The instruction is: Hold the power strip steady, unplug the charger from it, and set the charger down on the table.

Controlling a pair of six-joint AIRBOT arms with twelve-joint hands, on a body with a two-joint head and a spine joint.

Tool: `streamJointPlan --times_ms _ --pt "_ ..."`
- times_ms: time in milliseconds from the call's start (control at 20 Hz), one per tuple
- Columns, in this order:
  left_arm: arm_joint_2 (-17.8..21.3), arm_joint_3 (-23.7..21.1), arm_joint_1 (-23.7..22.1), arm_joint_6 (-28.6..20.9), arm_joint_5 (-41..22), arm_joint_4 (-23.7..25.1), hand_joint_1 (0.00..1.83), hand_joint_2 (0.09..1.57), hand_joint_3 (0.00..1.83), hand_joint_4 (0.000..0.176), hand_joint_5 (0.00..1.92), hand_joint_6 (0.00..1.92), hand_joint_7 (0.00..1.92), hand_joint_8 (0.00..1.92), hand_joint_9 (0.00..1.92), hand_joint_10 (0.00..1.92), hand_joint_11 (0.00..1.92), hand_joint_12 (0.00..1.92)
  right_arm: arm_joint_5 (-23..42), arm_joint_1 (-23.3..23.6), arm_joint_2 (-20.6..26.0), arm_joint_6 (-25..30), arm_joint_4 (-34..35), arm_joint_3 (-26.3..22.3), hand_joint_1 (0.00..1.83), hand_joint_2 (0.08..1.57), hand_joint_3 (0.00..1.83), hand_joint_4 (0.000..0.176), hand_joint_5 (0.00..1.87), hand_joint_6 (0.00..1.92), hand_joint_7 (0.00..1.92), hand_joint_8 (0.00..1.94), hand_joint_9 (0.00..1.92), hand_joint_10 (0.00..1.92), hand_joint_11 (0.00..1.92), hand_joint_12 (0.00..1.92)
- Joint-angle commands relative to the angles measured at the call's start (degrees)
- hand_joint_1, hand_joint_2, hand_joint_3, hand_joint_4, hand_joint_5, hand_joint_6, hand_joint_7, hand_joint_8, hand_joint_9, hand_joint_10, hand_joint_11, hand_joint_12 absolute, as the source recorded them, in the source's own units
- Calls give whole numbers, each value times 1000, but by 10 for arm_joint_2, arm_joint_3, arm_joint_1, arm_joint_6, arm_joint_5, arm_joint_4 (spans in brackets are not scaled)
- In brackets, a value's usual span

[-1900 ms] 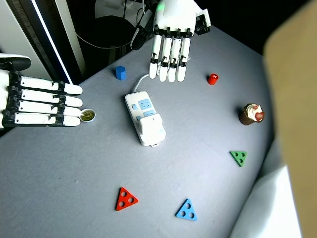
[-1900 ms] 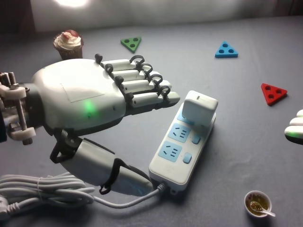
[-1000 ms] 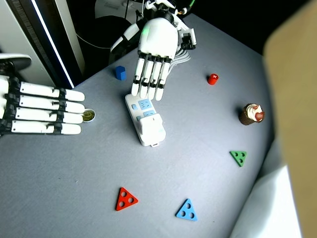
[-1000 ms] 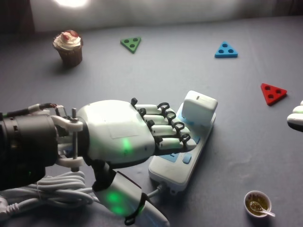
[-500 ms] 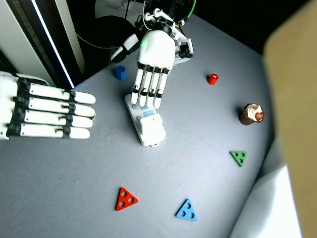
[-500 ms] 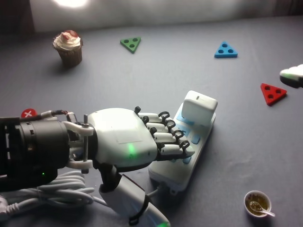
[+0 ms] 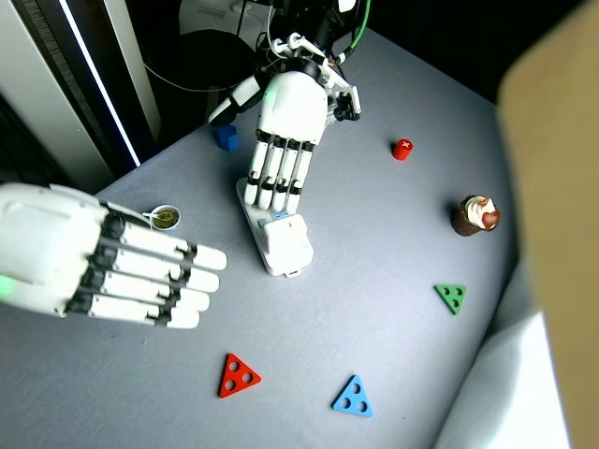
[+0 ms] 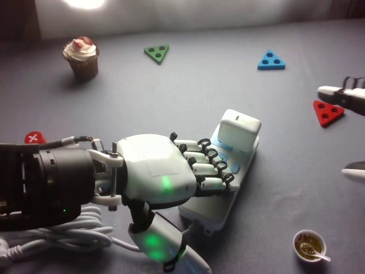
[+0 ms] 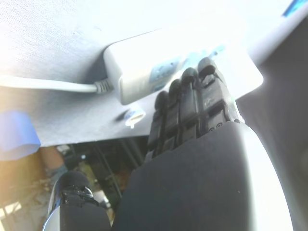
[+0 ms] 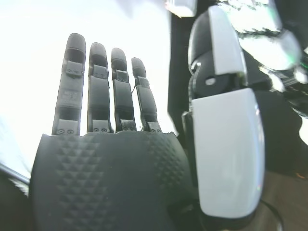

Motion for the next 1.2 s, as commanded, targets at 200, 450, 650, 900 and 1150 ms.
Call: streamJointPlan --times_ms 200,450,650,900,1150 --pt "-10 3 0 -3 -43 -6 0 917 2 0 59 0 63 0 54 0 27 92 -28 101 -26 -54 60 -12 1031 1131 5 0 278 1 348 0 386 1 399 204" --pt "-15 4 7 -3 -42 -6 0 913 0 0 79 14 81 11 79 12 63 104 -38 132 -27 -98 135 -30 1021 1138 8 0 347 7 394 1 414 0 405 240" --pt "-18 6 13 -7 -40 -6 0 924 3 0 61 1 65 0 61 0 37 91 -55 164 -37 -163 206 -30 1062 1125 0 0 363 13 399 6 426 7 410 260" --pt "-17 6 18 -7 -40 -6 0 924 2 0 56 2 63 4 60 1 27 85 -64 182 -69 -191 231 -26 1079 1118 0 0 375 14 412 9 442 10 425 281" --pt "-12 6 22 -7 -45 -5 0 923 1 0 69 5 73 4 66 2 45 91 -64 189 -94 -204 250 -23 1080 1118 0 0 356 0 408 0 445 3 389 364"
